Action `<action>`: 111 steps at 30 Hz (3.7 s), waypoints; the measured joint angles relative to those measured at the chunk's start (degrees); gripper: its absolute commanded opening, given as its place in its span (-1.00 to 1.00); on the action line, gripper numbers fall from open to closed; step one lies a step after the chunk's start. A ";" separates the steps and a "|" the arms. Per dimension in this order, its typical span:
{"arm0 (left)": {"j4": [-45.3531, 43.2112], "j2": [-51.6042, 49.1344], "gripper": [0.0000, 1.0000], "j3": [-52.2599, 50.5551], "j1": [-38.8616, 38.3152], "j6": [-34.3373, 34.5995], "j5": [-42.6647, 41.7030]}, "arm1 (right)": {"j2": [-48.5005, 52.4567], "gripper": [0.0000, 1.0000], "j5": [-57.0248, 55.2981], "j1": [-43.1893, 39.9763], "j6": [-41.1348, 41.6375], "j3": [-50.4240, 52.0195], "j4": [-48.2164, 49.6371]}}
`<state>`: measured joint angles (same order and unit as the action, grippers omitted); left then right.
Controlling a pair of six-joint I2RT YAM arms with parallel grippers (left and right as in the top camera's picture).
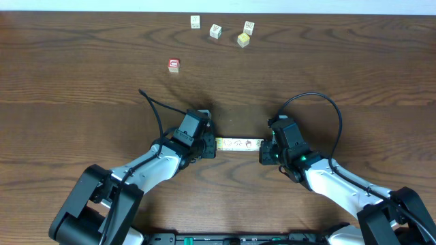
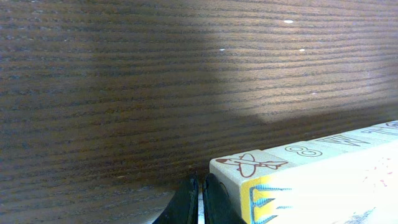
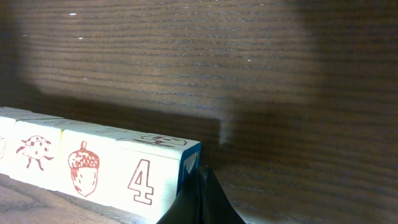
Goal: Lift 5 blocks
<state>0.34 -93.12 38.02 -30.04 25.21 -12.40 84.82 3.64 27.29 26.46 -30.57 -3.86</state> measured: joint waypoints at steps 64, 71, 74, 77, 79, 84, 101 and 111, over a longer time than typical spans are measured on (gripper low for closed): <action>3.23 3.08 -0.86 -0.07 0.02 -3.43 -1.25 | 0.00 -0.98 0.31 0.00 0.00 0.00 0.00; 3.08 3.08 -0.85 -0.07 0.07 -4.24 -1.33 | 0.00 -0.98 0.31 -0.04 0.00 0.04 1.16; 3.13 3.08 -0.86 -0.09 0.44 -4.28 -0.94 | 0.04 -0.98 0.55 -0.07 0.00 0.15 3.06; 3.30 3.08 -0.85 -0.13 0.59 -4.28 -0.70 | 0.09 -0.98 0.79 -0.11 -0.02 0.22 4.48; 3.28 3.08 -0.86 -0.17 0.66 -4.28 -0.57 | 0.09 -0.98 0.98 -0.11 -0.02 0.22 4.74; 3.19 3.08 -0.86 -0.17 0.70 -4.28 -0.31 | 0.09 -0.98 1.64 -0.17 -0.02 0.33 4.76; 1.14 3.08 -0.85 -0.52 1.16 -4.28 0.02 | 0.11 -0.98 3.19 -0.44 -0.44 0.37 4.61; 1.14 3.08 -0.86 -0.85 1.18 -4.28 -0.61 | 0.11 -0.98 3.23 -0.44 -1.11 0.42 4.63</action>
<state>1.48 -90.04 37.17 -28.86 20.93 -13.02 84.93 6.87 26.85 25.34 -30.15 0.78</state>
